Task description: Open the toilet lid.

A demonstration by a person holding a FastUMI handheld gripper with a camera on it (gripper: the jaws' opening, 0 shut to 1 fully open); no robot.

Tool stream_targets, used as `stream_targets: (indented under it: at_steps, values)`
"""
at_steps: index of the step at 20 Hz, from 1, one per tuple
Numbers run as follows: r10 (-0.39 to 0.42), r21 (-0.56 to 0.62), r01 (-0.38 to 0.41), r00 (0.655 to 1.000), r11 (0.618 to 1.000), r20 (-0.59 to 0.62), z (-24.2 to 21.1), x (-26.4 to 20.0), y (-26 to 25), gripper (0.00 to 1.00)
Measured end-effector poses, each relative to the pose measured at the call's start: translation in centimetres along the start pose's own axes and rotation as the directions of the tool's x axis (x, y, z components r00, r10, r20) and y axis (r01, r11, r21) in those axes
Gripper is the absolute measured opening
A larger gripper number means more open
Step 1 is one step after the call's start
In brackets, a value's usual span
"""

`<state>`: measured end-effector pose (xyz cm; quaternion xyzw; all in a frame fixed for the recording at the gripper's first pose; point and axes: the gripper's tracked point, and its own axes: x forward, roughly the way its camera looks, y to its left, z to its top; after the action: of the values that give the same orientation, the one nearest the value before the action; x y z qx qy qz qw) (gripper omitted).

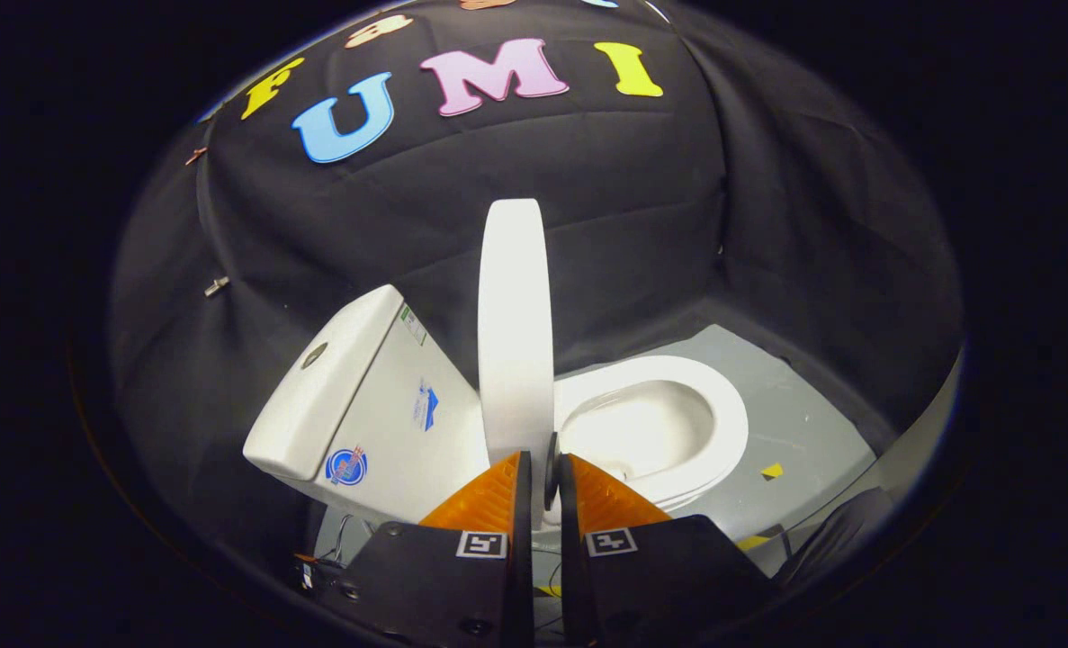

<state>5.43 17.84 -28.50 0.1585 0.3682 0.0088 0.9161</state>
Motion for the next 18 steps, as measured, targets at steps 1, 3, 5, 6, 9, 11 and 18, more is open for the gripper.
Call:
stream_targets:
  at_steps: [1,3,5,6,9,11,18]
  values:
    - [0.005,-0.014,-0.005,1.0,1.0,0.007,0.0,-0.1,1.0,0.17]
    - [0.013,-0.049,-0.012,1.0,0.999,0.02,-0.2,-0.1,2.9,0.17]
    - [0.012,-0.084,-0.009,0.999,0.996,0.038,-0.2,-0.2,4.5,0.17]
    - [0.007,-0.104,-0.002,0.999,0.995,0.051,-0.1,-0.3,5.0,0.17]
    - [0.005,-0.16,0.008,0.997,0.987,0.08,-0.1,-0.1,7.0,0.17]
    - [0.012,-0.186,0.006,0.996,0.983,0.094,0.1,0.1,8.3,0.17]
    - [0.039,-0.256,-0.01,0.993,0.967,0.11,-0.4,0.6,12.1,0.17]
